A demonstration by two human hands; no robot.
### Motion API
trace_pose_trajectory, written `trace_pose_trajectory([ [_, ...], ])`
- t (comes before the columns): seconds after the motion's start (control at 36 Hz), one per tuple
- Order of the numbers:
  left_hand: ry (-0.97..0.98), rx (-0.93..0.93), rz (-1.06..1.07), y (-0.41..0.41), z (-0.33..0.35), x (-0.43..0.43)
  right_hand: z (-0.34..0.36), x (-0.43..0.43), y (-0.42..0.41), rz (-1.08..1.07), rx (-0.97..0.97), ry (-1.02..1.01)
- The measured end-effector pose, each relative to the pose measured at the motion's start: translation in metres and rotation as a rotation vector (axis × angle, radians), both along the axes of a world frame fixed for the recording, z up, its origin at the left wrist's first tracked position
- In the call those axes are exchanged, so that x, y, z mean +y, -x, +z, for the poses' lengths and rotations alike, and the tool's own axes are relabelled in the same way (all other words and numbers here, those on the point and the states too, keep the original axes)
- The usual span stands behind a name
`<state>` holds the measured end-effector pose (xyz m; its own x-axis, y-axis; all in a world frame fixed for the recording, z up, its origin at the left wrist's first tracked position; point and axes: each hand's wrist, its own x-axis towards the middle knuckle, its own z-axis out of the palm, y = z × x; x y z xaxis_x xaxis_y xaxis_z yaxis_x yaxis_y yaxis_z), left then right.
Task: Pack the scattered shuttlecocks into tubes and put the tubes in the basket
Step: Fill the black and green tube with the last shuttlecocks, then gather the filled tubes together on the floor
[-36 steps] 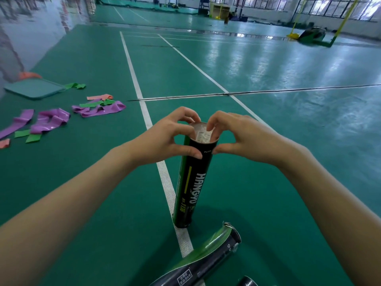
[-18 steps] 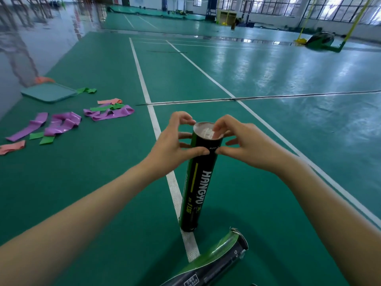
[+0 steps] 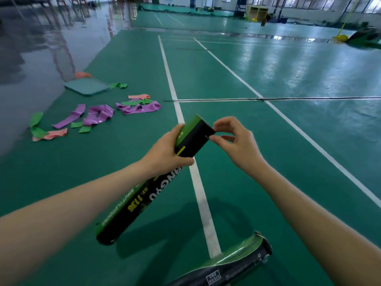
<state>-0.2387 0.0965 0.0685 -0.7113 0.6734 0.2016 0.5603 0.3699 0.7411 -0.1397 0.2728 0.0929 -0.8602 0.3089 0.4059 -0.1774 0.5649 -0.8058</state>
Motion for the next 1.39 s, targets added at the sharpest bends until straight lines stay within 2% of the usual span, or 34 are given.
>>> trace_pose_trajectory([
  [0.14, 0.434, 0.031, 0.027, 0.021, -0.034, -0.063, -0.057, -0.060, 0.010, 0.140, -0.153, 0.026],
  [0.28, 0.617, -0.017, -0.043, 0.016, -0.055, -0.105, -0.088, -0.089, 0.002, 0.292, -0.373, -0.038],
  [0.42, 0.643, -0.113, -0.011, 0.010, -0.099, -0.143, -0.123, -0.128, 0.012, 0.339, -0.487, -0.047],
  [0.56, 0.611, -0.226, 0.161, 0.014, -0.141, -0.194, -0.165, -0.172, 0.056, 0.395, -0.535, -0.177],
  [0.75, 0.558, -0.367, 0.452, 0.030, -0.175, -0.281, -0.197, -0.278, 0.110, 0.441, -0.584, -0.016],
  [0.92, 0.604, -0.403, 0.610, 0.039, -0.188, -0.341, -0.218, -0.344, 0.145, 0.458, -0.746, -0.080],
  [1.06, 0.575, -0.444, 0.743, 0.049, -0.193, -0.382, -0.240, -0.389, 0.165, 0.519, -0.861, -0.008],
  [1.11, 0.576, -0.460, 0.782, 0.052, -0.195, -0.395, -0.251, -0.409, 0.171, 0.576, -0.863, -0.102],
  [1.28, 0.569, -0.520, 0.877, 0.058, -0.197, -0.425, -0.270, -0.455, 0.181, 0.717, -0.723, -0.630],
  [1.39, 0.575, -0.549, 0.876, 0.058, -0.199, -0.432, -0.279, -0.461, 0.180, 0.640, -0.683, -0.796],
])
